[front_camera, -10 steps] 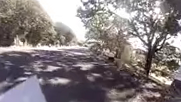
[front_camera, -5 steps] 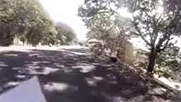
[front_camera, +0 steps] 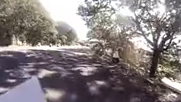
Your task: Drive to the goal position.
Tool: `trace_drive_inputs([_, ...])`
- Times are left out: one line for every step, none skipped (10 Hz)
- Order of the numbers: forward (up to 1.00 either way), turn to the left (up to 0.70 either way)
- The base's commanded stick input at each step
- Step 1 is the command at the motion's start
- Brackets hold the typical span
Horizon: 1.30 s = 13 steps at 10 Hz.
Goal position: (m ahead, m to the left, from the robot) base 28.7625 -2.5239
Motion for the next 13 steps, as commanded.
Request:
trace_drive_inputs([0.50,0.00])
trace_drive_inputs([0.50,0.00])
trace_drive_inputs([0.50,0.00])
trace_drive_inputs([0.50,0.00])
trace_drive_inputs([0.50,0.00])
trace_drive_inputs([0.50,0.00])
trace_drive_inputs([0.50,0.00])
trace_drive_inputs([0.50,0.00])
trace_drive_inputs([0.50,0.00])
trace_drive_inputs([0.50,0.00])
trace_drive_inputs([0.50,0.00])
trace_drive_inputs([0.50,0.00])
trace_drive_inputs([0.50,0.00])
